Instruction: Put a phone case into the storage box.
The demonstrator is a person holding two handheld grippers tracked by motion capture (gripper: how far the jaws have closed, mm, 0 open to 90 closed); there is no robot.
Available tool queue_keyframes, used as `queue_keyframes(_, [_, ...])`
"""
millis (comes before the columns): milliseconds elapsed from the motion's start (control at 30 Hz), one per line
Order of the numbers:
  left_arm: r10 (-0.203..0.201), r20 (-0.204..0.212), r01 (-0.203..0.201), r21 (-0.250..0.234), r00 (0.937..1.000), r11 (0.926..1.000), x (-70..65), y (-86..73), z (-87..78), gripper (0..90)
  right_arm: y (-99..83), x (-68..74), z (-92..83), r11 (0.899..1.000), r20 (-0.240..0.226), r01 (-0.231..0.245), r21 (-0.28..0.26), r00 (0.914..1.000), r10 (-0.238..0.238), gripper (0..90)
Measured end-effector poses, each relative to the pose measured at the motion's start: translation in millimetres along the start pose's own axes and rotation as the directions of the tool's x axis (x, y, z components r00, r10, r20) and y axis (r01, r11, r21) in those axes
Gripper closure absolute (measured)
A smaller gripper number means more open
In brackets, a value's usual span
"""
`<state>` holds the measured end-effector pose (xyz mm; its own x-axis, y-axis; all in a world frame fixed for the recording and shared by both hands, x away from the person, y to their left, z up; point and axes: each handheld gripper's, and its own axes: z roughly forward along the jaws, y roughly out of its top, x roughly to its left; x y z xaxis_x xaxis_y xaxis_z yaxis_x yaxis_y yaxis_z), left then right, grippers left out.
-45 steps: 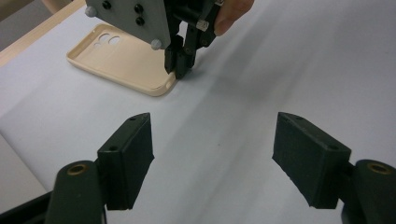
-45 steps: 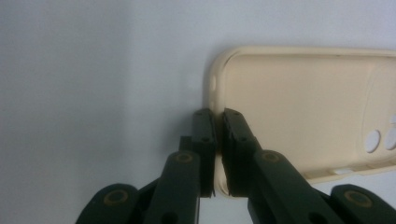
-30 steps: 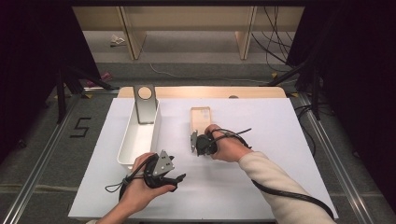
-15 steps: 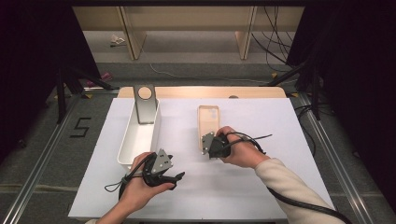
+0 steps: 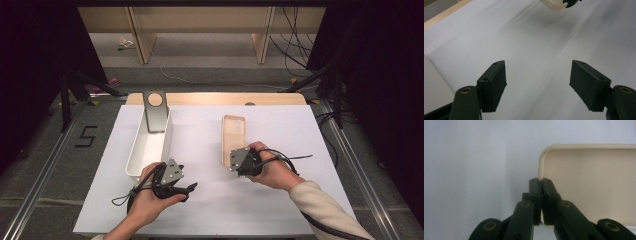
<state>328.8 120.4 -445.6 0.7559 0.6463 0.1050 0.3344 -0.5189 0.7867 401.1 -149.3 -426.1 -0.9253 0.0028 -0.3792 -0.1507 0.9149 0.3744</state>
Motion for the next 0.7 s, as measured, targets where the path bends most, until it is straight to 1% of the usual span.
queue_keyframes(33, [-0.002,0.0,0.002,-0.002,1.0,1.0,0.2,-0.1,0.2,28.3,-2.1,1.0,-0.9,1.0,0.001,0.003,-0.003,1.0,-0.003,88.3])
queue_keyframes(300, [-0.011,-0.009,0.01,-0.011,0.9999,0.9999,3.0,-0.5,-0.6,27.4,-14.3,9.5,-8.9,0.999,0.006,-0.027,-0.024,0.9996,0.027,88.3])
queue_keyframes(467, [-0.015,-0.011,0.015,-0.017,0.9998,0.9998,4.3,-0.1,-1.3,27.2,-18.7,14.8,-14.0,0.998,0.01,-0.043,-0.039,0.999,0.044,88.3])
queue_keyframes(500, [-0.015,-0.013,0.015,-0.017,0.9998,0.9997,4.6,0.0,-1.1,27.2,-19.3,15.5,-14.7,0.998,0.004,-0.043,-0.042,0.9991,0.043,88.3])
queue_keyframes(533, [-0.015,-0.014,0.015,-0.017,0.9998,0.9997,4.9,0.0,-1.0,27.2,-19.7,16.5,-15.0,0.998,0.014,-0.043,-0.049,0.999,0.043,88.4])
queue_keyframes(567, [-0.016,-0.015,0.016,-0.016,0.9998,0.9997,5.1,0.0,-0.8,27.2,-19.7,17.8,-16.5,0.998,0.008,-0.046,-0.041,0.9989,0.047,88.3])
queue_keyframes(600, [-0.017,-0.015,0.016,-0.017,0.9998,0.9997,5.2,0.0,-0.6,27.2,-19.9,18.3,-16.8,0.998,0.014,-0.041,-0.048,0.999,0.042,88.4])
queue_keyframes(633, [-0.017,-0.016,0.017,-0.018,0.9997,0.9997,5.4,0.0,-0.3,27.2,-20.2,20.0,-17.7,0.998,0.005,-0.049,-0.047,0.9988,0.05,88.4])
queue_keyframes(667, [-0.017,-0.017,0.017,-0.019,0.9997,0.9997,5.7,0.0,-0.1,27.1,-20.4,20.6,-17.8,0.997,0.01,-0.044,-0.057,0.9989,0.045,88.3])
queue_keyframes(700, [-0.018,-0.017,0.017,-0.02,0.9997,0.9997,6.2,0.2,0.0,27.2,-20.6,21.8,-18.9,0.998,0.008,-0.045,-0.054,0.9989,0.045,88.3])
